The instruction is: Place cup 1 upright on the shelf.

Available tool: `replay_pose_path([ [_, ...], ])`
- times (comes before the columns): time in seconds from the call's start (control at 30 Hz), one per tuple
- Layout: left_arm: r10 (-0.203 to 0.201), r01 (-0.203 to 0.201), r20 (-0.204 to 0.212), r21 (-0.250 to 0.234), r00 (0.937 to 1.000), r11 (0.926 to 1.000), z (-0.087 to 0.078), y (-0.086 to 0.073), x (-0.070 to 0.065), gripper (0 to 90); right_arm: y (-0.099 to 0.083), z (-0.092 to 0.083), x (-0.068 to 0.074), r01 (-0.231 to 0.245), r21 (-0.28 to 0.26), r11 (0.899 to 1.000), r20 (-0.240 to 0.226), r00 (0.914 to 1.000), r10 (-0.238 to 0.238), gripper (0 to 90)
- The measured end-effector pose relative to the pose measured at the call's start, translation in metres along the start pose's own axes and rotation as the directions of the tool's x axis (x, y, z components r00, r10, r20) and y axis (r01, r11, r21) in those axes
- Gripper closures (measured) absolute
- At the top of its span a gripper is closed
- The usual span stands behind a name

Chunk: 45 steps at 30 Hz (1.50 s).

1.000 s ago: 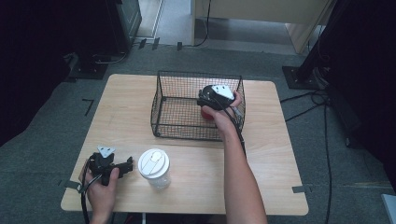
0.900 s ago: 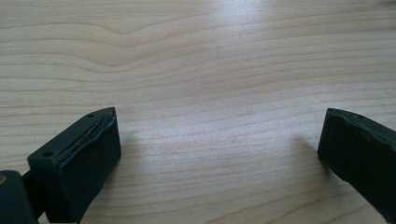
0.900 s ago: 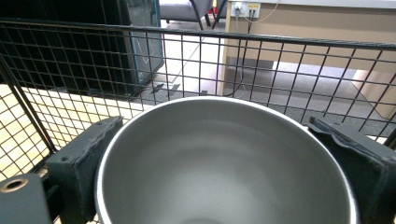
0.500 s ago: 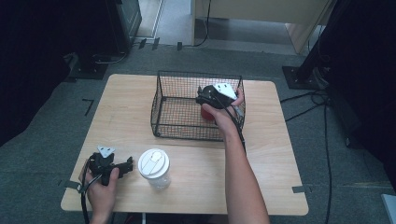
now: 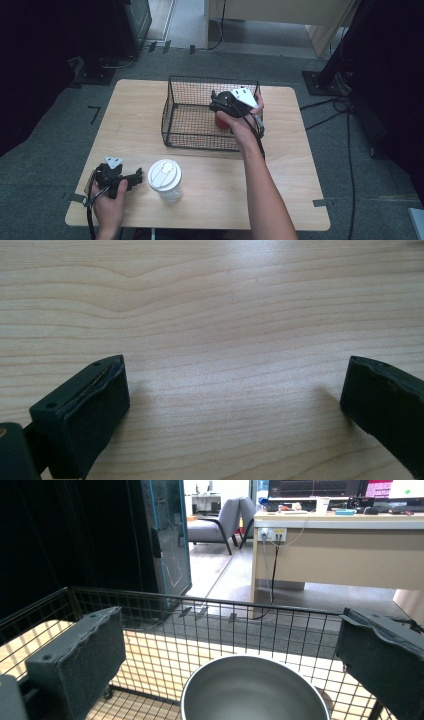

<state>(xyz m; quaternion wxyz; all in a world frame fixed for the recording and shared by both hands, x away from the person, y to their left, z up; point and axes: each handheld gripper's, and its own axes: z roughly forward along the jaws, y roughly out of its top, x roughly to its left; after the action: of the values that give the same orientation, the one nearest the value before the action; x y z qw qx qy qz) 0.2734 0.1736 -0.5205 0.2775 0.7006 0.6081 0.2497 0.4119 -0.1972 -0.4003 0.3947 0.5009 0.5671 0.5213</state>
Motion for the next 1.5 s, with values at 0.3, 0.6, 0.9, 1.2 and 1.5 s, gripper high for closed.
replay_pose_path([
  [0.3,0.002,-0.002,0.0,0.002,1.0,1.0,0.0,0.0,0.0,0.0,-0.003,-0.024,0.005,0.025,0.007,1.0,-0.034,0.9991,-0.024,0.0],
  [0.6,0.002,-0.002,0.001,0.001,1.0,1.0,0.0,0.0,0.0,0.0,-0.005,-0.053,0.016,0.068,0.001,0.998,-0.069,0.9953,-0.068,0.0],
  [0.9,0.0,0.0,0.0,0.0,1.0,1.0,0.0,0.0,0.0,0.0,-0.015,-0.08,0.016,0.057,-0.012,0.998,-0.077,0.9953,-0.058,0.0],
  [1.2,0.003,-0.003,0.001,0.002,1.0,1.0,0.0,0.0,0.0,0.0,-0.021,-0.099,0.011,0.048,-0.023,0.999,-0.068,0.9965,-0.05,0.0],
  [1.5,0.0,0.0,0.002,0.001,1.0,1.0,0.0,0.0,0.0,0.0,-0.035,-0.126,0.013,0.05,-0.008,0.999,-0.064,0.9967,-0.05,0.0],
])
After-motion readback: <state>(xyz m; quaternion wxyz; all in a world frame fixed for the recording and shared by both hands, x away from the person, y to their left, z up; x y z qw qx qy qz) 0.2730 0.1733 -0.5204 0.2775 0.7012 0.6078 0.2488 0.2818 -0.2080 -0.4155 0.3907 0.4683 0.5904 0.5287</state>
